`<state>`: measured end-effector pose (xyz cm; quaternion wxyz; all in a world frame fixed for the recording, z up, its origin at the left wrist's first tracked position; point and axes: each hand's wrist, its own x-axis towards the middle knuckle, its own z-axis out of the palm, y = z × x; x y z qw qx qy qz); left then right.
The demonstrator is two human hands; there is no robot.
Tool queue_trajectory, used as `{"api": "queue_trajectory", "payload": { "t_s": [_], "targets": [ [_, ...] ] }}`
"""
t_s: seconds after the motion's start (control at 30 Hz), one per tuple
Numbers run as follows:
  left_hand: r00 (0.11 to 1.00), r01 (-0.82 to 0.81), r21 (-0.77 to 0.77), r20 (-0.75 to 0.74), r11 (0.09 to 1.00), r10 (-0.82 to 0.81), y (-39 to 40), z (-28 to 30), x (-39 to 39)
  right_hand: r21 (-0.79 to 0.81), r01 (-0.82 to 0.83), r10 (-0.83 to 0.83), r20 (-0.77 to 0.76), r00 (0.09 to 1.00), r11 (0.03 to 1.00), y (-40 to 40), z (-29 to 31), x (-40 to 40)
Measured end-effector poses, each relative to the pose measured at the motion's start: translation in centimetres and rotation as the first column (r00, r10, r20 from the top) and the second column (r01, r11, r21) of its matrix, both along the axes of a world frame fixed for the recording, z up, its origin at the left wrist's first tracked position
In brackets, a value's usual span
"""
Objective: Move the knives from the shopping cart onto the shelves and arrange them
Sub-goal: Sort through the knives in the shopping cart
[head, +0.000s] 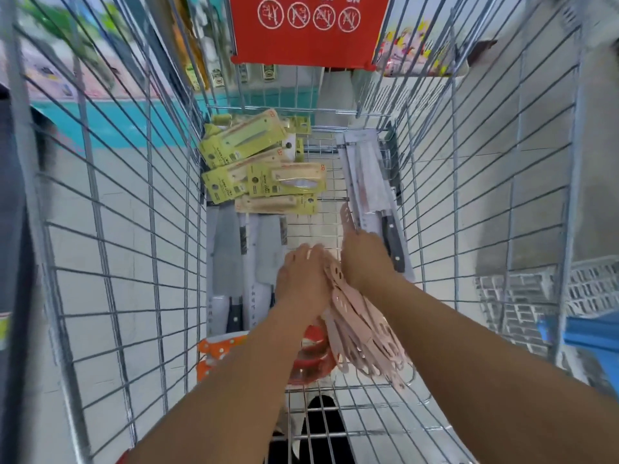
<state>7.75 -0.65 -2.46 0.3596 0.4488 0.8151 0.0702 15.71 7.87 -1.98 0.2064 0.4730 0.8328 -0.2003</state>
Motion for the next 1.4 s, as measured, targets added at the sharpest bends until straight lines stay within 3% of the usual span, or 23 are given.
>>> {"api": "queue_trajectory", "payload": {
  "t_s": [0.2, 0.4, 0.57, 0.67, 0.8, 0.97, 1.17, 1.3, 1.4],
  "targets": [
    [0.999, 0.031, -0.035, -0.04, 0.999, -0.032, -0.4, -2.1, -3.2, 0.078, -0.101, 0.09, 0.129, 0.988, 0.992, 1.2, -1.5, -2.3],
    [0.968, 0.253, 0.063, -0.023, 0.966, -0.252, 1.2, -3.4, -2.5, 0.076, -0.155, 0.15, 0.06, 0.987, 0.985, 2.1, -2.7, -1.9],
    [0.971, 0.211, 0.117, 0.085, 0.97, -0.222, 0.8, -3.6, -2.9, 0.027, -0.089, 0.09, -0.018, 0.996, 0.996, 2.4, -3.1, -2.2],
    [0.976, 0.166, 0.126, 0.118, 0.978, -0.181, 0.8, -3.5, -3.6, 0.06, 0.044, -0.044, -0.009, 0.999, 0.997, 2.1, -3.2, -3.2],
    [0.982, 0.184, 0.126, 0.005, 0.975, -0.186, 0.6, -3.1, -4.2, 0.098, 0.057, -0.06, 0.027, 0.998, 0.994, 1.9, -4.4, -4.0],
    [0.984, 0.016, -0.004, -0.179, 1.0, -0.017, -0.8, -3.4, -4.6, 0.061, 0.105, -0.102, -0.054, 0.993, 0.993, 2.4, -4.2, -3.5],
    [0.994, 0.034, -0.05, -0.105, 0.998, -0.039, -2.3, -3.5, -4.7, -0.017, 0.237, -0.237, -0.139, 0.961, 0.971, 3.0, -3.1, -4.1],
    [0.997, 0.004, -0.031, -0.081, 0.999, -0.006, -2.8, -2.8, -4.4, -0.066, 0.329, -0.334, -0.267, 0.904, 0.942, 3.6, -1.5, -4.5],
    [0.998, -0.042, 0.005, -0.056, 0.999, 0.042, -3.0, -1.7, -3.9, -0.213, 0.418, -0.469, -0.406, 0.784, 0.883, 4.1, 0.2, -4.6]
  ]
}}
